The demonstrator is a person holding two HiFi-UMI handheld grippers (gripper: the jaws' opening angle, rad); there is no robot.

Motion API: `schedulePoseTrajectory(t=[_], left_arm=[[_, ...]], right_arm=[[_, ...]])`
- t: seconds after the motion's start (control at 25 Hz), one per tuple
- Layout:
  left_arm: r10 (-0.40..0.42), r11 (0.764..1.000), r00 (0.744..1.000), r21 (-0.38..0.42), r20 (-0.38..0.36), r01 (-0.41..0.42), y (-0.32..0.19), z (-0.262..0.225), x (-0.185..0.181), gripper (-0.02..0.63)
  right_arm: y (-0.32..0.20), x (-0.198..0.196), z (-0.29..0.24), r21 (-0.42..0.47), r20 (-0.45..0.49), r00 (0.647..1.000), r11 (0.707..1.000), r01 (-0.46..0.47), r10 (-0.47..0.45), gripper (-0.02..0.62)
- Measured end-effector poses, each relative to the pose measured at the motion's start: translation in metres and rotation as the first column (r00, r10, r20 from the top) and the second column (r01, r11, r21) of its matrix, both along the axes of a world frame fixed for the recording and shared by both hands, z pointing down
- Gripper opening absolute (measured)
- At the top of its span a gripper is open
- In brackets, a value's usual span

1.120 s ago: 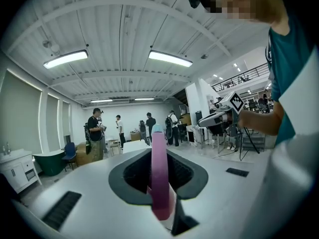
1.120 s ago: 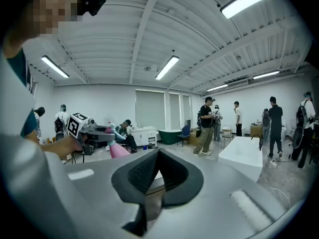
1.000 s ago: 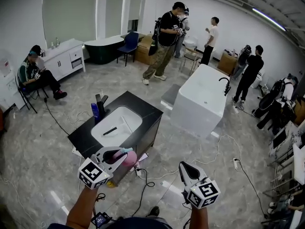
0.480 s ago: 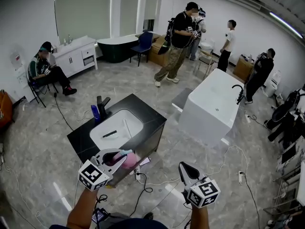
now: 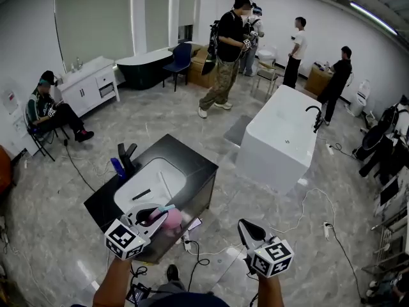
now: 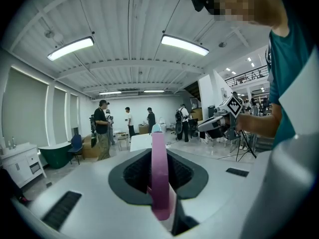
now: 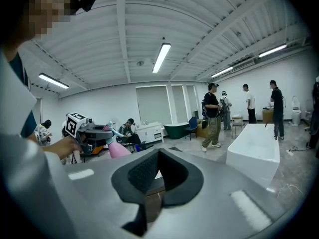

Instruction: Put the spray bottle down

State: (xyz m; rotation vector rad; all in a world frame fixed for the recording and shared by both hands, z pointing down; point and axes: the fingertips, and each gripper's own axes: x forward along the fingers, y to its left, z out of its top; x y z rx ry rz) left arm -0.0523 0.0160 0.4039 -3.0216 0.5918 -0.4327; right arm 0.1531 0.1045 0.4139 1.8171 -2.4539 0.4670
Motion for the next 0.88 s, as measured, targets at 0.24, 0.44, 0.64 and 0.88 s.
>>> schedulePoseTrajectory(t=[0.24, 0.44, 0.64, 0.88], left_arm=[[0.115, 0.993, 0.993, 0.027, -0.042, -0.113, -0.076, -0.016, 0.006, 0.063], [0.158, 0.987, 0.986, 0.032, -0.056, -0.156, -0.134, -0.014, -0.001, 0.063], [0.184, 0.983, 0.980, 0.028, -0.075, -0.182, -0.173, -0.017, 0.003, 0.063], [0.139, 0.990, 0.986, 0.008, -0.094, -0.139, -0.221, -0.005, 0.001, 0.062]], right_arm=[[-0.045, 0.000, -0.026, 0.033, -0.024, 0.992, 0.992, -0.121, 0.121, 0.011], [-0.082, -0.008, -0.021, 0.027, -0.030, 0.981, 0.981, -0.193, 0.194, 0.011], [-0.115, -0.011, -0.020, 0.006, -0.039, 0.976, 0.977, -0.213, 0.213, 0.011], [-0.159, -0.015, -0.006, -0.025, -0.053, 0.984, 0.985, -0.173, 0.172, 0.011]])
